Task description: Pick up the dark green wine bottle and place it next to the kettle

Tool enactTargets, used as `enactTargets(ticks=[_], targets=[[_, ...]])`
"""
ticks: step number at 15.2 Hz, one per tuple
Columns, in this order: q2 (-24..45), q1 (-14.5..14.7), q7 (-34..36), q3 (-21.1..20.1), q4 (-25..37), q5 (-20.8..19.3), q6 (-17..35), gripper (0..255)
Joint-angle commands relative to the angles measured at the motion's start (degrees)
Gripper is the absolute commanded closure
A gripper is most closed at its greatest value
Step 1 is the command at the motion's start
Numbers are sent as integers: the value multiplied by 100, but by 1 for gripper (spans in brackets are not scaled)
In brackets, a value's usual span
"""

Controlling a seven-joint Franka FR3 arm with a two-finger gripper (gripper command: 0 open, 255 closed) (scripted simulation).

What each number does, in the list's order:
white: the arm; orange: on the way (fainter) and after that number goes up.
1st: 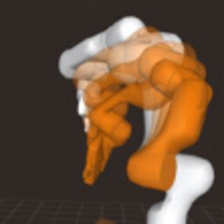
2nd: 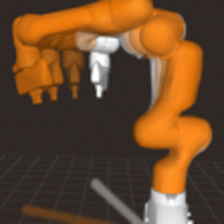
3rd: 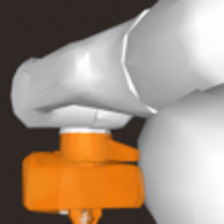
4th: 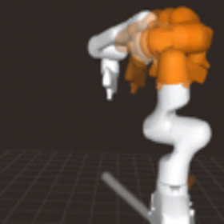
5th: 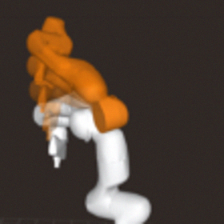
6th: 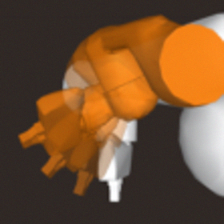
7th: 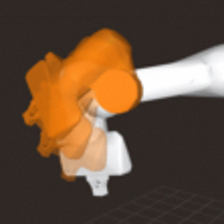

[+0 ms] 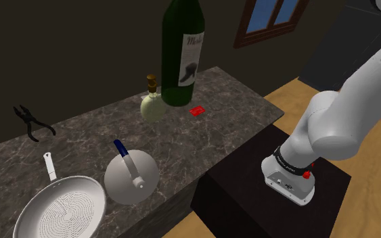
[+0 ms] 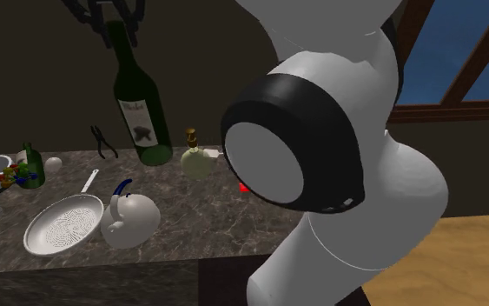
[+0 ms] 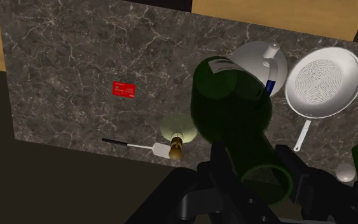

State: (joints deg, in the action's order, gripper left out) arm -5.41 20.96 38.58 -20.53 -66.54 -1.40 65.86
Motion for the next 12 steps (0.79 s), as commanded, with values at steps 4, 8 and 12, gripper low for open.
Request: enactTargets(ticks=[4, 8, 12], targets=[[-433, -44, -94, 110, -930, 162, 532, 255], [-707, -51, -150, 171, -1576, 248, 918, 255], [-935, -48, -193, 214, -2152, 313, 1278, 255]])
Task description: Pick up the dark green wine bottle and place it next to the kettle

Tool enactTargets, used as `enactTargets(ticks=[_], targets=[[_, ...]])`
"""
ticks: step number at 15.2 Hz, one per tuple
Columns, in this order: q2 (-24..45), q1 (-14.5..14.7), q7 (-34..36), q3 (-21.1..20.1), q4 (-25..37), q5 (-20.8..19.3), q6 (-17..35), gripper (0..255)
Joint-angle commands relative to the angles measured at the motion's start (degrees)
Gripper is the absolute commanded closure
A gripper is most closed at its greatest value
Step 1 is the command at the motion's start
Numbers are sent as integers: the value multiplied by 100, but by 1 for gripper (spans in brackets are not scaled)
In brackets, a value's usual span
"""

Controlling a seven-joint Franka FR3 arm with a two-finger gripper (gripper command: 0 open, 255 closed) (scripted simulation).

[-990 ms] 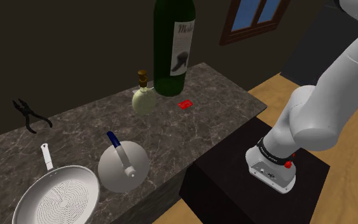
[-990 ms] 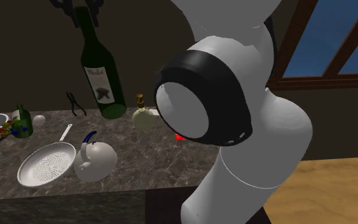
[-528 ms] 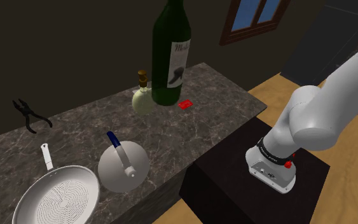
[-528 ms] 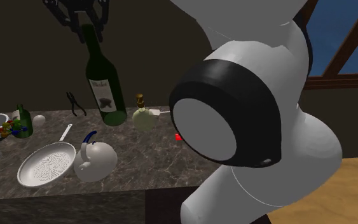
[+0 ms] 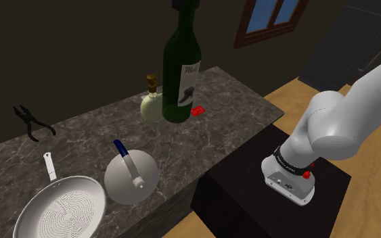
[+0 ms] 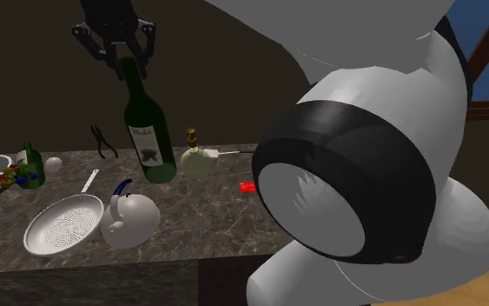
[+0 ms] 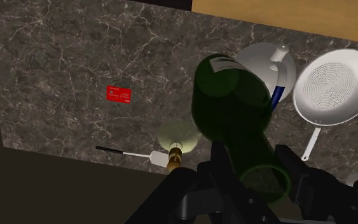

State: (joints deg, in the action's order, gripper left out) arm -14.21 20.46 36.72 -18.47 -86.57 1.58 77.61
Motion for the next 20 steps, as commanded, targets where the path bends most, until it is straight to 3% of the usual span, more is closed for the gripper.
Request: enactTargets(ticks=[1, 20], targets=[[-105, 4, -16, 17, -285, 29, 190, 255], [-745, 70, -109, 67, -2422, 203, 1709, 255]])
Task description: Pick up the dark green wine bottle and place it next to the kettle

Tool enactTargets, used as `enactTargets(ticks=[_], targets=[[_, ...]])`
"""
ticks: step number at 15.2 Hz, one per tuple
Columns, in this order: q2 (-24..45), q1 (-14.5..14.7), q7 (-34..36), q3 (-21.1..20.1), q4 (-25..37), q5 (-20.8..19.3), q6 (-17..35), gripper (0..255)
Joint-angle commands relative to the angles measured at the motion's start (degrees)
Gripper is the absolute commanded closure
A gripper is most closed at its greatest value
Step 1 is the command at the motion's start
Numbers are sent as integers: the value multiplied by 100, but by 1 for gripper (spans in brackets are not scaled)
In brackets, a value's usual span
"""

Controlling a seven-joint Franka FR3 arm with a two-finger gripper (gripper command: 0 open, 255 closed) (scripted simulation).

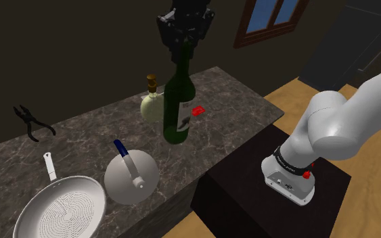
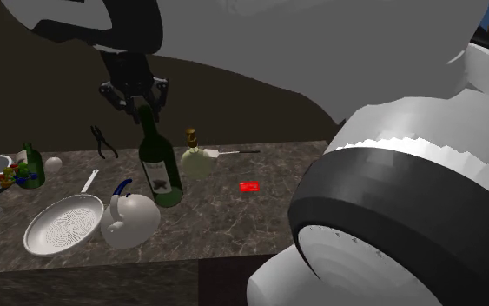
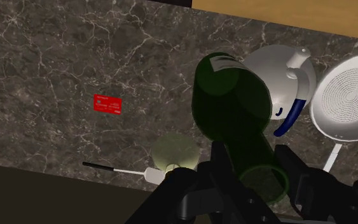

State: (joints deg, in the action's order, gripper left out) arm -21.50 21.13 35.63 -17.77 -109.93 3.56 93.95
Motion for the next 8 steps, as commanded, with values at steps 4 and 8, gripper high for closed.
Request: enactTargets(ticks=[4, 8], targets=[[-85, 19, -5, -11, -457, 29, 379, 255], [-134, 33, -6, -24, -809, 50, 684, 255]])
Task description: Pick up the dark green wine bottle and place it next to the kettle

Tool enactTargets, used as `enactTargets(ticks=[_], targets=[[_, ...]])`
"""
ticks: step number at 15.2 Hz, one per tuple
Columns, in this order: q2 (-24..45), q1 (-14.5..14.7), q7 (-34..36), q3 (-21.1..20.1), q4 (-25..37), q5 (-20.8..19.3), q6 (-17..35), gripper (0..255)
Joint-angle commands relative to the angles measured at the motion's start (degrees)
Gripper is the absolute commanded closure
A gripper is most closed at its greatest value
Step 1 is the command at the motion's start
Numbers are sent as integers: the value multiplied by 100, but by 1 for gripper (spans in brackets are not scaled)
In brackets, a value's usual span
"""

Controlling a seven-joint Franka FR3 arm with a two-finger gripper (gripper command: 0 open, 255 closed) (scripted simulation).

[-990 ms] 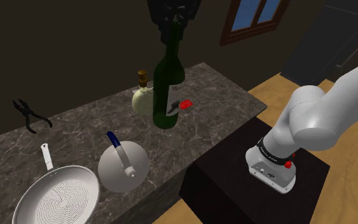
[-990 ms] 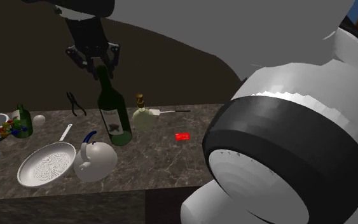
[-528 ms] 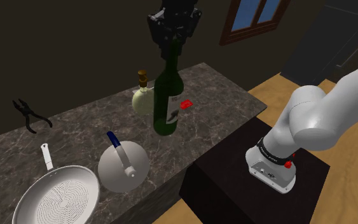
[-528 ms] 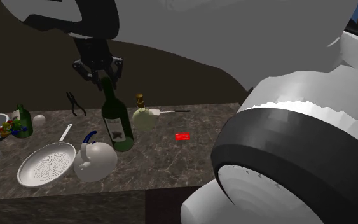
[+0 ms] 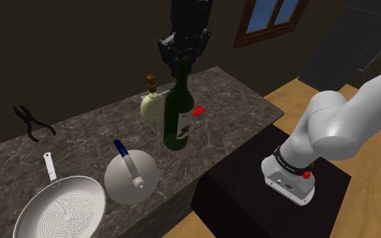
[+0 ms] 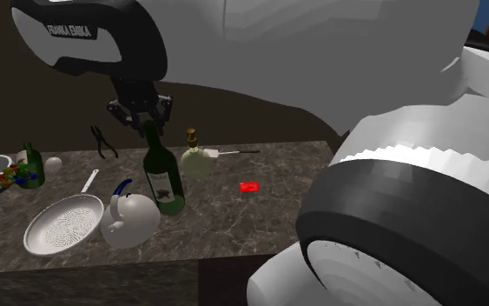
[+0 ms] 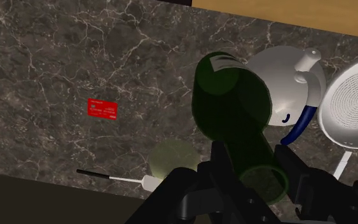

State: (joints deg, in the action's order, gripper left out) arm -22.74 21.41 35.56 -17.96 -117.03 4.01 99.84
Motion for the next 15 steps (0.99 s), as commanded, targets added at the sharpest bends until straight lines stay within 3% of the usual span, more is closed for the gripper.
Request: enactTargets(ticks=[1, 15], targets=[[-19, 7, 1, -10, -184, 9, 171, 255], [-7, 44, 29, -94, -1251, 53, 1249, 255]])
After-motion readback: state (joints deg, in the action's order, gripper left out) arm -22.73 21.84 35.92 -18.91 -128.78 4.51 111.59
